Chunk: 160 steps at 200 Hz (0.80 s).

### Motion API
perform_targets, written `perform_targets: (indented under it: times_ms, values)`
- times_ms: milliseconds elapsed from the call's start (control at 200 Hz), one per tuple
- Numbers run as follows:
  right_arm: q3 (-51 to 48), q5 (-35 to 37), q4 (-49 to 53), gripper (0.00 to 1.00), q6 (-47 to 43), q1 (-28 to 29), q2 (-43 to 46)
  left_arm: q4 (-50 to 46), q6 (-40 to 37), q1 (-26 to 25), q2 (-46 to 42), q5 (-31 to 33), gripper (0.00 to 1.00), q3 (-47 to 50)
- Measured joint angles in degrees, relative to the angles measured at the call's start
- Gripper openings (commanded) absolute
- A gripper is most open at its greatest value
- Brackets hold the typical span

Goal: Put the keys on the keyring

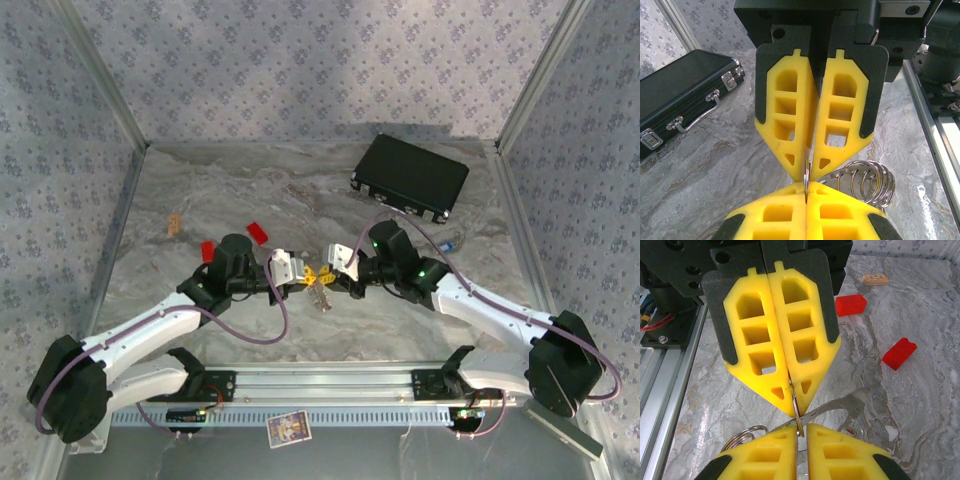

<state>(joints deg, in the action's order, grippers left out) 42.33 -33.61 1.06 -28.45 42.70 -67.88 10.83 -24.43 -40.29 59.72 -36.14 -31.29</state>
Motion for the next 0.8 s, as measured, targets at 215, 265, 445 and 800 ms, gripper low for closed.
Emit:
perform_targets:
  times_ms: [215,265,445,800]
  values:
    - [0.00,-0.28,-0.04,0.13,0.17,0.00,0.00,-0.35,-0.02,0.00,0.00,-0.02,0.00,0.00]
    - [0.00,-0.39,-0.07,0.11,0.24,0.00,0.00,-0.35,-0.02,0.00,0.00,-0.02,0.00,0.00]
    - [0.00,-0.72,0.00,0.00,0.57,0.07,-0.02,-0.39,0.02,0.00,0.00,0.00,0.01,0.00]
    - [0.00,-1.33,-0.44,0.00,0.96,0.17,-1.18,-0.31,1.09,0.00,0.31,0.04,0.06,0.44]
